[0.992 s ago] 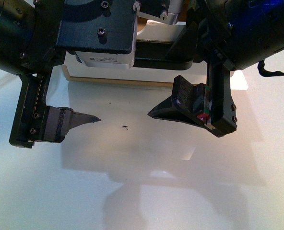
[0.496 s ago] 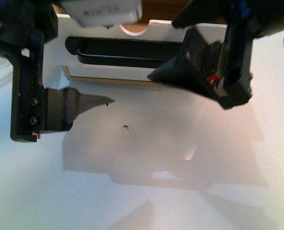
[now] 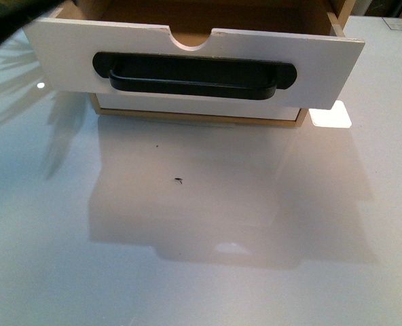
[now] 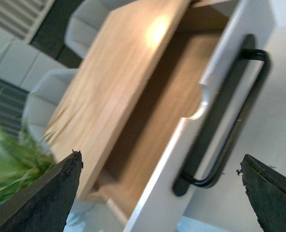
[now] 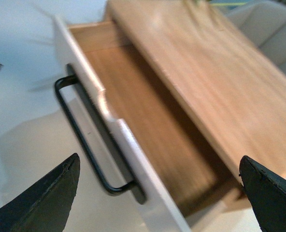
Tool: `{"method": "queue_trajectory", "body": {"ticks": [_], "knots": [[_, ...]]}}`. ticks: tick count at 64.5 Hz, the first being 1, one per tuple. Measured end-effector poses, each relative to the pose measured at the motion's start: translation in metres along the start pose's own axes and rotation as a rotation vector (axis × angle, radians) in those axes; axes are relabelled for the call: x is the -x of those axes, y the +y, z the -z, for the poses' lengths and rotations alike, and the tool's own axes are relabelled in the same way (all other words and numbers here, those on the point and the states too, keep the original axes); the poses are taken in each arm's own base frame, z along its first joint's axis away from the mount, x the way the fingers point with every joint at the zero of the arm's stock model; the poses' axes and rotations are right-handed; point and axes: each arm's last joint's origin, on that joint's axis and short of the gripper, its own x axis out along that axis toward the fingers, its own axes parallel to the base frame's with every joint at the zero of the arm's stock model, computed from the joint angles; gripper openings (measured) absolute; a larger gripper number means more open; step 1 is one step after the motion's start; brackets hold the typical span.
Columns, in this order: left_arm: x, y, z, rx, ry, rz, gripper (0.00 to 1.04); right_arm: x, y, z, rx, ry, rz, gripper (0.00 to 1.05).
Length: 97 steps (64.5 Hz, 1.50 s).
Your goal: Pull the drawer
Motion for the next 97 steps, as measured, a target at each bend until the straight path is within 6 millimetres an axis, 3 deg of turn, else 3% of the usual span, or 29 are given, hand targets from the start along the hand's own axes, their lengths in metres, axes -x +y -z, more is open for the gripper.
{"method": "queue_trajectory", "body": {"ticks": [16, 26, 36, 50, 60, 83, 97], "knots": [[0.069, -0.009, 0.015, 0.224, 0.052, -0.292, 0.97, 0.068, 0.008, 0.015, -0.171, -0.083, 0.307, 0.96], [0.101, -0.023, 0.028, 0.41, 0.067, -0.411, 0.97, 0.097, 0.022, 0.03, -0.276, -0.116, 0.44, 0.96], [0.119, -0.035, 0.036, 0.626, 0.07, -0.522, 0.97, 0.119, 0.034, 0.048, -0.417, -0.114, 0.568, 0.96], [0.12, -0.035, 0.036, 0.674, 0.054, -0.528, 0.97, 0.122, 0.033, 0.048, -0.477, -0.137, 0.594, 0.96], [0.124, -0.038, 0.047, 0.789, 0.03, -0.597, 0.7, 0.124, 0.041, 0.066, -0.512, -0.109, 0.654, 0.67], [0.131, -0.059, 0.059, 0.823, 0.023, -0.59, 0.02, 0.132, 0.052, 0.101, -0.515, -0.105, 0.656, 0.02], [0.131, -0.063, 0.062, 0.824, 0.014, -0.593, 0.03, 0.133, 0.059, 0.111, -0.519, -0.11, 0.658, 0.02]]}}
